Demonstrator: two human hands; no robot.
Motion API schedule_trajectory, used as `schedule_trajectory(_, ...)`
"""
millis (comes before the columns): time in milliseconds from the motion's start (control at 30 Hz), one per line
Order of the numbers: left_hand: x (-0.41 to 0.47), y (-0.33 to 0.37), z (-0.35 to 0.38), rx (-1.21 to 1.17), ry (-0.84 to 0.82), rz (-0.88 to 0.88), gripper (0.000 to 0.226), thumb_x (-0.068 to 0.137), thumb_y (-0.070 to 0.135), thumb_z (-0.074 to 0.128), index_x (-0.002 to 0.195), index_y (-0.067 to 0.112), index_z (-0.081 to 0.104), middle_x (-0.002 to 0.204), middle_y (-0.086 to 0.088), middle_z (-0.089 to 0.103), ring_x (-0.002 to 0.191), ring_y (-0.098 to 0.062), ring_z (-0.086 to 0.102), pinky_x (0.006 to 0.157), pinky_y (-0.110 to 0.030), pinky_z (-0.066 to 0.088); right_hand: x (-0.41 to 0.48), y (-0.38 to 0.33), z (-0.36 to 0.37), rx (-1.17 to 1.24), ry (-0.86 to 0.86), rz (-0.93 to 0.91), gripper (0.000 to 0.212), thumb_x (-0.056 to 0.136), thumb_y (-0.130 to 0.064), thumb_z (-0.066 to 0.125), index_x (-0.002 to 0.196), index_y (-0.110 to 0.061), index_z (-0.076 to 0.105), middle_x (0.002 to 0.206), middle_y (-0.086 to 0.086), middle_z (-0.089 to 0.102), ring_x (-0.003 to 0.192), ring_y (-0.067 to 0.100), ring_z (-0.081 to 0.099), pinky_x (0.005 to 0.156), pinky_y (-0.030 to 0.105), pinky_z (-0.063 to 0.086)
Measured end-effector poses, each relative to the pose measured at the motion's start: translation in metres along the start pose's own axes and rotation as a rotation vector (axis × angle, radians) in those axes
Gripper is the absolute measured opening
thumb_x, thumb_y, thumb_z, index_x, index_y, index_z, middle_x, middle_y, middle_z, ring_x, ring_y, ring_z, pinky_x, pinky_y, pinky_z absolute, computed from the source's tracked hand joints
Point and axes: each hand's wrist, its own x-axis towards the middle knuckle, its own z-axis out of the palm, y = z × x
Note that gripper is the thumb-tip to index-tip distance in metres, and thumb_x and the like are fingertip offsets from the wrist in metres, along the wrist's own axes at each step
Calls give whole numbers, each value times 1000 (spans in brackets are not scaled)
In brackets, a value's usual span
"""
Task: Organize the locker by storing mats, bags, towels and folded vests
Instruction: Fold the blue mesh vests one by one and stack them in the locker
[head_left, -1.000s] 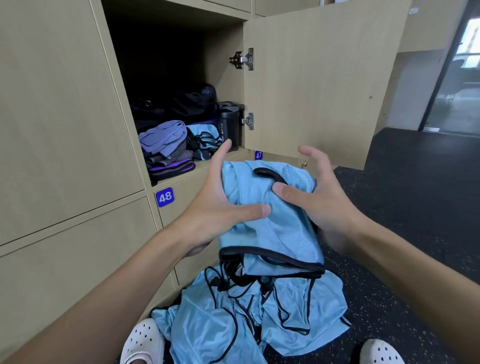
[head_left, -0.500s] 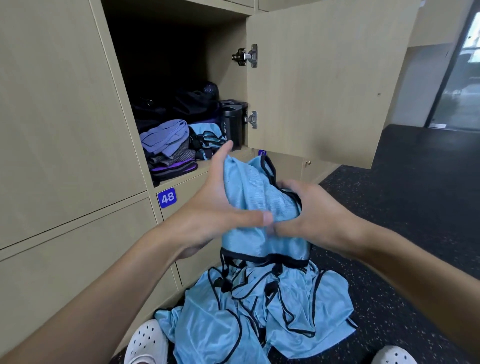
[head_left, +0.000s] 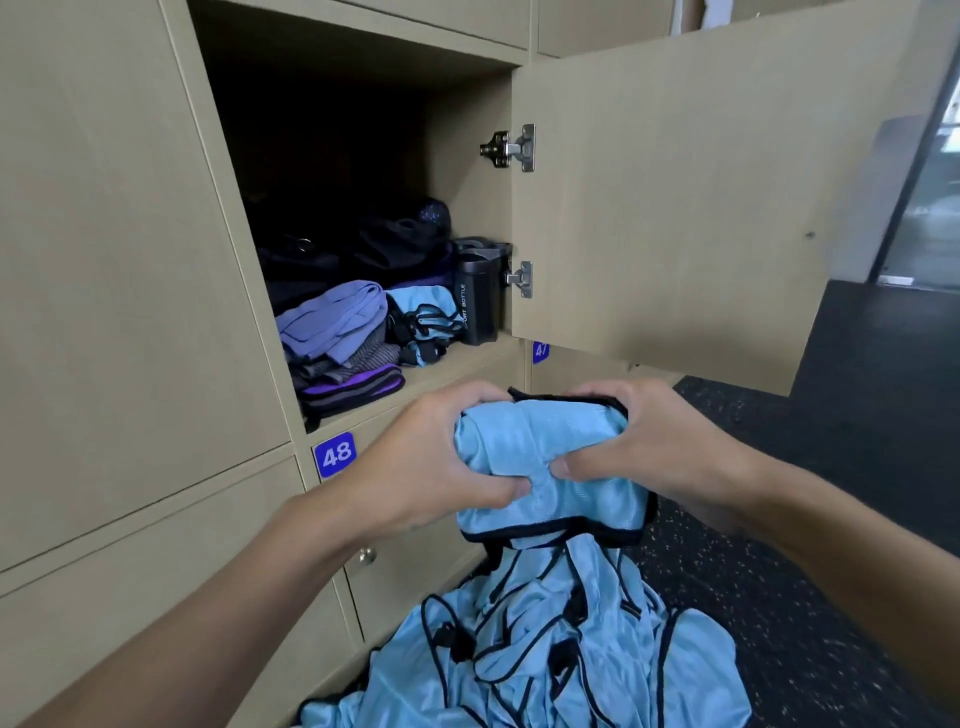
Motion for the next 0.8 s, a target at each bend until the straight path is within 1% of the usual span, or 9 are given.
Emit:
schedule_trajectory(133, 28, -9, -13, -117, 79, -11, 27, 72, 4, 84, 92, 16, 71, 81, 1, 74, 69, -9, 68, 63, -24, 55, 32, 4, -3, 150, 72, -80, 44, 71, -1, 81, 109, -22, 69, 98, -1, 75, 90, 19, 73, 72, 29, 59)
schedule_trajectory(267, 55, -23, -29, -398, 116, -117, 25, 82, 2, 76, 104, 13, 73, 97, -1, 78, 90, -18, 74, 79, -28, 60, 67, 5, 0, 440, 73, -146, 64, 69, -14, 74, 128, -31, 54, 108, -5, 72, 97, 18, 71, 74, 27, 56)
schedule_trajectory(367, 76, -35, -39, -585, 121, -210, 22, 87, 4, 71, 107, 13, 72, 101, -3, 77, 95, -21, 74, 81, -29, 60, 102, 2, 11, 576, 90, -173, 67, 72, -13, 72, 131, -33, 49, 111, 2, 70, 94, 22, 71, 72, 31, 57)
schedule_trajectory(433, 91, -45, -45, -673, 110, -237, 25, 90, 7, 68, 114, 15, 69, 107, -4, 76, 99, -22, 73, 87, -33, 59, 131, 2, 20, 573, 165, -191, 63, 75, -8, 74, 127, -33, 48, 103, 1, 72, 88, 24, 71, 71, 36, 59)
schedule_trajectory(500, 106, -56, -53, -678, 148, -249, 32, 90, 15, 70, 120, 18, 63, 111, -5, 75, 97, -20, 73, 83, -34, 59, 162, 6, 30, 480, 303, -215, 53, 80, -4, 75, 117, -34, 51, 99, 3, 71, 87, 25, 71, 70, 40, 60)
schedule_trajectory(567, 120, -69, -59, -501, 264, -274, 43, 86, 26, 75, 122, 24, 52, 110, -3, 72, 86, -10, 72, 73, -27, 59, 192, 12, 37, 389, 423, -235, 48, 80, -6, 77, 109, -33, 51, 102, 5, 67, 87, 24, 70, 70, 40, 61)
schedule_trajectory(600, 128, -77, -63, -324, 339, -267, 50, 84, 34, 76, 124, 30, 46, 112, 2, 68, 89, -6, 69, 73, -23, 56, 208, 15, 40, 362, 473, -232, 48, 80, -6, 77, 110, -33, 51, 102, 5, 65, 86, 21, 70, 70, 39, 61)
schedule_trajectory(700, 150, -104, -78, 232, 519, -142, 63, 80, 60, 65, 135, 44, 38, 128, 14, 48, 123, -10, 47, 103, -37, 42, 253, 25, 43, 328, 572, -175, 51, 80, -8, 77, 111, -35, 47, 97, 0, 62, 80, 15, 67, 70, 38, 60)
schedule_trajectory(800, 178, -121, -97, 429, 634, -77, 68, 76, 71, 44, 137, 43, 46, 140, 13, 45, 134, -15, 40, 113, -49, 31, 301, 33, 43, 314, 616, -149, 51, 80, -13, 77, 109, -39, 45, 101, -1, 63, 89, 21, 68, 81, 47, 58)
